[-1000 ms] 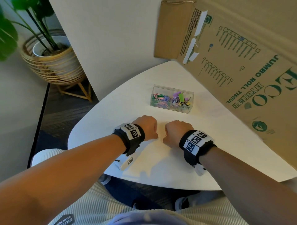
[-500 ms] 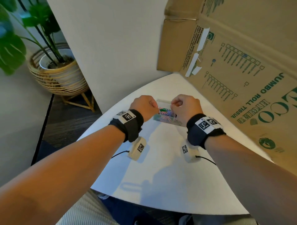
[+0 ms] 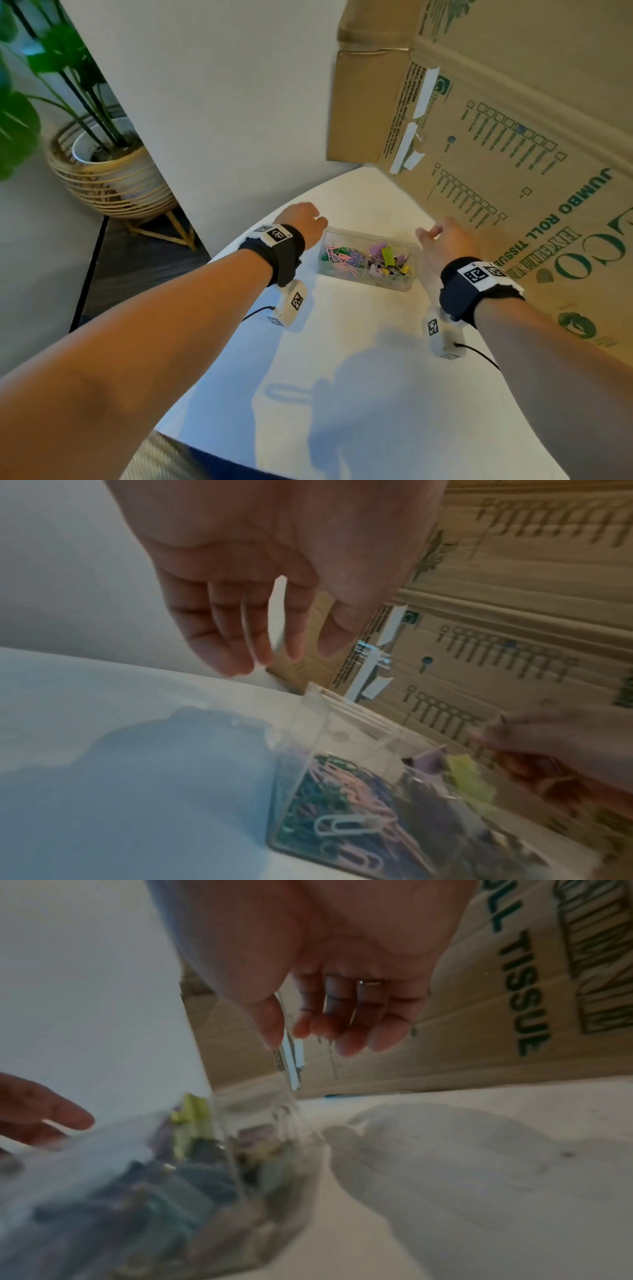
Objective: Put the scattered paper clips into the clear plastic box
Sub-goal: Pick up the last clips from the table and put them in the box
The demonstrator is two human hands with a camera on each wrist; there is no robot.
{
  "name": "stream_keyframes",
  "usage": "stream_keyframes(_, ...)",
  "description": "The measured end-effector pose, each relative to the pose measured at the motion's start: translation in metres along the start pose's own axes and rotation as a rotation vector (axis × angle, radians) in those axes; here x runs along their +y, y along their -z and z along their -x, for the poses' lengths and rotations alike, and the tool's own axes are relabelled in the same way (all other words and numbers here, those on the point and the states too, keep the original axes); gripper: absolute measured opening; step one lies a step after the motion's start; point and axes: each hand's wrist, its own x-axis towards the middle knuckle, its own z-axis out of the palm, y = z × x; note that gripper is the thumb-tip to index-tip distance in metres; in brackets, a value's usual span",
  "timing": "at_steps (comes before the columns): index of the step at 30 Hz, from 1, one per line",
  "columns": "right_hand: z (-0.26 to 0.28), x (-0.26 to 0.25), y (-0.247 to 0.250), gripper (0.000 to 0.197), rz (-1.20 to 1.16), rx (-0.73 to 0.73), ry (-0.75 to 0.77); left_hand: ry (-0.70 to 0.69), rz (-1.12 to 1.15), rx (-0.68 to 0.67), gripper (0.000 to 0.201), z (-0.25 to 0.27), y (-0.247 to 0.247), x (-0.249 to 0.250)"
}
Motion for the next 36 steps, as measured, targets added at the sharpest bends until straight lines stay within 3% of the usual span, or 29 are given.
stream_keyframes(3, -0.01, 0.008, -0.01, 0.04, 0.083, -0.18, -0.012, 0.123, -0.021, -0.079, 0.046, -0.007, -0.009, 0.003)
stream_keyframes(5, -0.01, 0.006, -0.01, 0.042, -0.039, -0.258, -0.032, 0.132, 0.098, -0.135, 0.038, -0.01, -0.015, 0.007)
stream_keyframes(9, -0.01, 0.006, -0.015, 0.033, -0.242, -0.176, -0.015, 0.152, 0.322, -0.108, 0.031, -0.015, -0.015, 0.012)
stream_keyframes(15, -0.01, 0.005, -0.009, 0.014, -0.447, -0.031, 0.082, -0.013, 0.298, 0.011, 0.02, -0.011, -0.004, 0.006)
stream_keyframes(21, 0.01, 0.01, 0.001, 0.043, -0.528, -0.005, 0.175, -0.204, 0.245, 0.05, 0.017, 0.017, 0.012, -0.009)
stream_keyframes(25, 0.038, 0.016, -0.001, 0.041, -0.436, -0.069, 0.238, -0.29, 0.004, -0.016, 0.029, 0.044, 0.005, -0.026)
stream_keyframes(36, 0.06, 0.019, -0.01, 0.041, 0.23, -0.082, 0.493, -0.218, -0.356, -0.021, 0.043, 0.068, -0.017, -0.032)
